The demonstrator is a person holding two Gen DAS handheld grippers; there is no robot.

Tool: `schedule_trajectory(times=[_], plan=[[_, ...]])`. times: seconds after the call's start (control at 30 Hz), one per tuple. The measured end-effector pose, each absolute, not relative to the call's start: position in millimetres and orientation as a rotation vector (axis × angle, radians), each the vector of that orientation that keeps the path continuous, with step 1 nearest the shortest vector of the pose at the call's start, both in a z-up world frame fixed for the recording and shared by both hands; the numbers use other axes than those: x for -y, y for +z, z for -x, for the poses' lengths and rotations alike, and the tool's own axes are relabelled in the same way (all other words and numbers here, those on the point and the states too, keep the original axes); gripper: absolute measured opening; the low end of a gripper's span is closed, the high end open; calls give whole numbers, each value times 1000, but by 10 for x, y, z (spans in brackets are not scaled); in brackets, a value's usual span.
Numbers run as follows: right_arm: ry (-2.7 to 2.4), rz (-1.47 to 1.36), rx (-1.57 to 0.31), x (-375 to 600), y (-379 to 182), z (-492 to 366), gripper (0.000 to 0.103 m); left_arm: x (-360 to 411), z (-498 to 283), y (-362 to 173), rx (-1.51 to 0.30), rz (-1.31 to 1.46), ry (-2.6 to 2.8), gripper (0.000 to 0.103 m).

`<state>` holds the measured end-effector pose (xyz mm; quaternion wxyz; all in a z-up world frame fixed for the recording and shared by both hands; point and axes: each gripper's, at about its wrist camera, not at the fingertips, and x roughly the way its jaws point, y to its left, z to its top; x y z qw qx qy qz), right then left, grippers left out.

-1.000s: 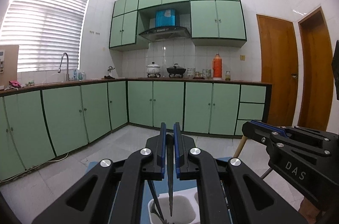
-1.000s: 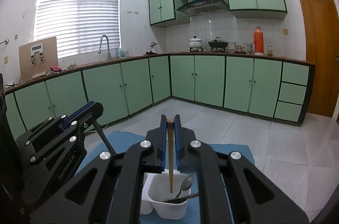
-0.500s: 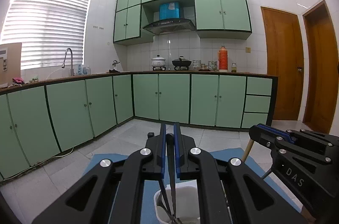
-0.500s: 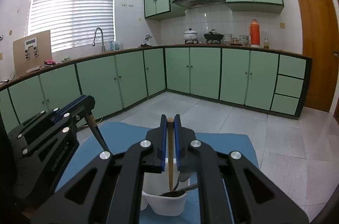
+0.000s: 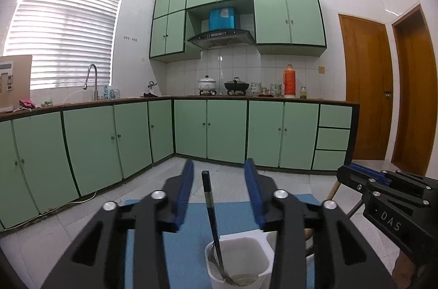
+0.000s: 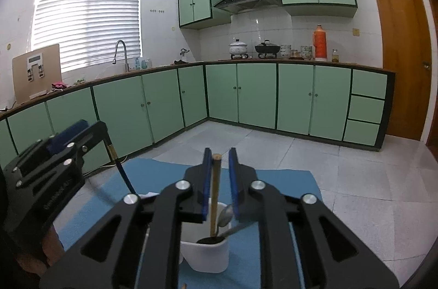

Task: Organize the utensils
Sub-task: 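Lower both chopsticks into the holder and open both tools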

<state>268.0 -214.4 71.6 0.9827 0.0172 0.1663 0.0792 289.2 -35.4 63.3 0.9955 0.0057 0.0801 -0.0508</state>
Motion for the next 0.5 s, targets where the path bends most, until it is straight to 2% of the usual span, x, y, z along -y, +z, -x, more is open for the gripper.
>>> schedule_trajectory(times=[0.1,0.27,0.33,0.5], plan=[[147,-40,-311,2199,740,-2599,32,317,-2826,647,-145,-10,-99,50],[121,-33,-277,2286,775,-2482,45,251,-2703,648,-119,-3,-84,61],[109,-28,-268,2314,778,-2451,48,231,-2684,650,-115,-4,-77,65],[90,-38,-244,2397,770,-2331,69,172,-2617,641,-108,8,-62,77]])
